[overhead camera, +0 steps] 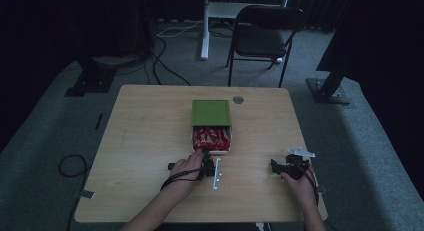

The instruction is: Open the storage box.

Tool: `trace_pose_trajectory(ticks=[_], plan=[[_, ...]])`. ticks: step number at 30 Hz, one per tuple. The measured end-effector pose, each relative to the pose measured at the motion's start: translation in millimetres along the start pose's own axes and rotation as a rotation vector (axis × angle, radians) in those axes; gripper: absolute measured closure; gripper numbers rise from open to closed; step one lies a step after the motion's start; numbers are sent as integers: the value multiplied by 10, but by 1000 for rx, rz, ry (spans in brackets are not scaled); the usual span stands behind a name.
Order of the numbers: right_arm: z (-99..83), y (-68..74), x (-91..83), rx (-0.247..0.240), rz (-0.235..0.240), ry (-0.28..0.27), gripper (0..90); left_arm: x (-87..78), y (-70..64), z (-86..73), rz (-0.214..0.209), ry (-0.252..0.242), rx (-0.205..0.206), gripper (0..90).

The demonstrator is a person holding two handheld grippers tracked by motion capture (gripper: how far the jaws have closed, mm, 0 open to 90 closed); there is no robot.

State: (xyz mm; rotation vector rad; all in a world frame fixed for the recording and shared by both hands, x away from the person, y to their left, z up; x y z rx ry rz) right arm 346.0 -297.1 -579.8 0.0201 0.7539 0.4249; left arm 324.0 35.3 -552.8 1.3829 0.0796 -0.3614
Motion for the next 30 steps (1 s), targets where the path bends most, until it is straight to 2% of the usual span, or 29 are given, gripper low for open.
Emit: trace_pose_trajectory(ticks=[13, 18, 30], plan=[[0, 0, 0, 0, 0, 0, 104, -100, -27, 30, -11, 2, 7, 713], [0, -1, -1, -1, 0, 1, 104, -169, -31, 34, -33, 2, 3, 712], [0, -1, -1, -1, -1, 1, 104, -269, -102, 76, -50, -2, 6, 712]])
Point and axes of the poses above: each handheld gripper's, and its own axes: x roughly forward along the jaws, z roughly out of its top, y roughly to its left, the point moved 1 cm from there along x, roughly forward along the jaws, and after that the axes turned 13 degrees about z, right-handed, at the moved point
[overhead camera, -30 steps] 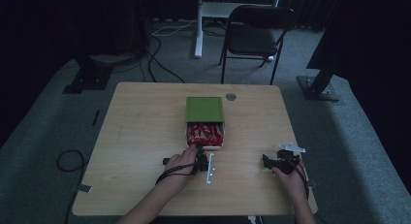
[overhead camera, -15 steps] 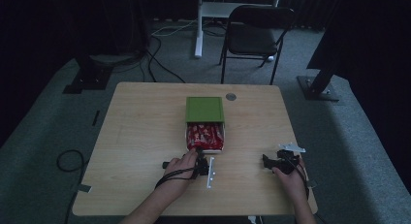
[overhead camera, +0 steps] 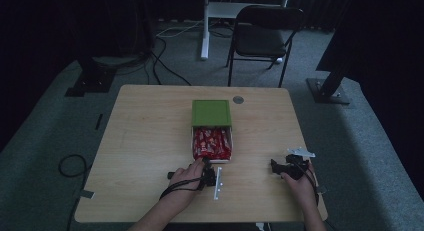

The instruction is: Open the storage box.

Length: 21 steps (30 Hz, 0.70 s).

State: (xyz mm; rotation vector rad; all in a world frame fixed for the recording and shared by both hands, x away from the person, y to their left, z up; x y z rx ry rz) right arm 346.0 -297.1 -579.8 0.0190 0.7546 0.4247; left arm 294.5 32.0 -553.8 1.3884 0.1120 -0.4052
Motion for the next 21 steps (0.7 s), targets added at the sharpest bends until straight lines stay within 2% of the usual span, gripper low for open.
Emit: trace_pose_trajectory(ticks=[19, 21], plan=[[0, 0, 0, -1, 0, 0, 104, -119, 9, 13, -21, 6, -26, 731], [0, 0, 0, 0, 0, 0, 104, -132, 14, 20, -33, 2, -48, 731]])
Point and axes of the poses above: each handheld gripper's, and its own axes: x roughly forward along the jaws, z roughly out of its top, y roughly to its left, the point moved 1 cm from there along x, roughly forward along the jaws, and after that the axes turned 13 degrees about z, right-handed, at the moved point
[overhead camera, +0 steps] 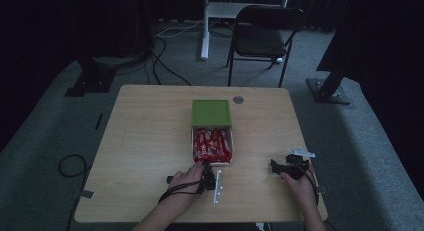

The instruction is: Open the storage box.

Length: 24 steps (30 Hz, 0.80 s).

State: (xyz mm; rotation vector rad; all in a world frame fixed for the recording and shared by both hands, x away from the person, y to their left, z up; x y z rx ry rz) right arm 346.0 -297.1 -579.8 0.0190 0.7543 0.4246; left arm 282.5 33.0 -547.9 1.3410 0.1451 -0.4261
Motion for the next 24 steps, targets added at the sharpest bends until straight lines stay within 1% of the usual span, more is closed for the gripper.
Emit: trace_pose_trajectory(ticks=[1, 3, 4, 7, 9, 11, 14, 15, 17, 19, 21, 22, 23, 24], plan=[[0, 0, 0, 0, 0, 0, 104, -11, 5, 3, -7, 1, 6, 730], [0, 0, 0, 0, 0, 0, 104, -23, 4, 8, -10, -3, 0, 728], [0, -1, 0, -1, 0, 0, 104, -28, 3, 8, -12, -5, 7, 727], [0, 0, 0, 0, 0, 0, 104, -38, -4, 2, -15, -8, 12, 713], [0, 0, 0, 0, 0, 0, 104, -41, -3, -1, -20, -7, 3, 709], [0, 0, 0, 0, 0, 0, 105, -47, -2, -5, -25, -12, 5, 683], [0, -1, 0, -1, 0, 0, 104, -62, 13, -20, -37, -22, -38, 682], [0, -1, 0, -1, 0, 0, 104, -70, 21, -28, -42, -26, -43, 682], [0, 0, 0, 0, 0, 0, 104, -88, 32, -39, -59, -39, -79, 665], [0, 0, 0, 0, 0, 0, 104, -121, 54, -53, -67, -42, -90, 664], [0, 0, 0, 0, 0, 0, 104, -149, 70, -63, -80, -50, -116, 664], [0, 0, 0, 0, 0, 0, 104, -171, 84, -70, -90, -51, -118, 663], [0, 0, 0, 0, 0, 0, 104, -189, 93, -77, -93, -57, -130, 663], [0, 0, 0, 0, 0, 0, 104, -205, 104, -87, -96, -58, -133, 663]])
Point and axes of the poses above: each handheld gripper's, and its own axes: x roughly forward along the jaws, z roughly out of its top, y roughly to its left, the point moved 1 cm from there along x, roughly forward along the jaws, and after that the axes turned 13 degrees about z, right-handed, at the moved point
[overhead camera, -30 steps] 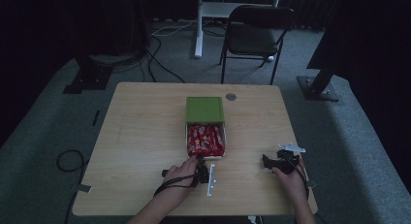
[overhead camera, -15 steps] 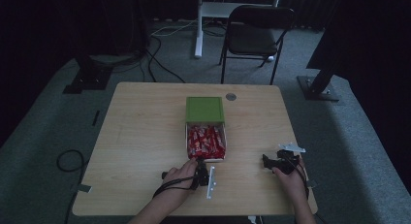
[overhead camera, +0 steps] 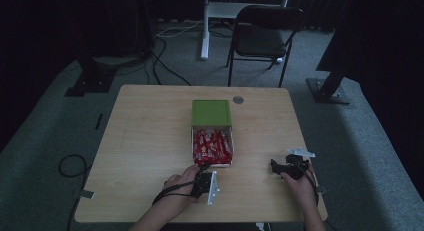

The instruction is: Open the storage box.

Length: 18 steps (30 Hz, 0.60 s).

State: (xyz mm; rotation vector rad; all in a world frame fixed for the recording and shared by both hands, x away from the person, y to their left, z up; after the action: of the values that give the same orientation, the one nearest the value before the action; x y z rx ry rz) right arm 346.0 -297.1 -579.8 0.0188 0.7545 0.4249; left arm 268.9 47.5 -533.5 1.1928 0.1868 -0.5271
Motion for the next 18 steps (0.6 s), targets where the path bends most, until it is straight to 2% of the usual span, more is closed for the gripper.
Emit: trace_pose_trajectory(ticks=[3, 7, 10, 12, 18], plan=[[0, 0, 0, 0, 0, 0, 104, -33, 21, -41, -14, -7, -45, 652], [0, 0, 0, 0, 0, 0, 104, -60, 44, -99, -19, 6, -64, 651], [0, 0, 0, 0, 0, 0, 104, -81, 47, -135, -29, -1, -99, 652], [0, 0, 0, 0, 0, 0, 104, -95, 56, -164, -35, -3, -101, 652], [0, 0, 0, 0, 0, -1, 104, -122, 97, -279, -40, 3, -173, 647]])
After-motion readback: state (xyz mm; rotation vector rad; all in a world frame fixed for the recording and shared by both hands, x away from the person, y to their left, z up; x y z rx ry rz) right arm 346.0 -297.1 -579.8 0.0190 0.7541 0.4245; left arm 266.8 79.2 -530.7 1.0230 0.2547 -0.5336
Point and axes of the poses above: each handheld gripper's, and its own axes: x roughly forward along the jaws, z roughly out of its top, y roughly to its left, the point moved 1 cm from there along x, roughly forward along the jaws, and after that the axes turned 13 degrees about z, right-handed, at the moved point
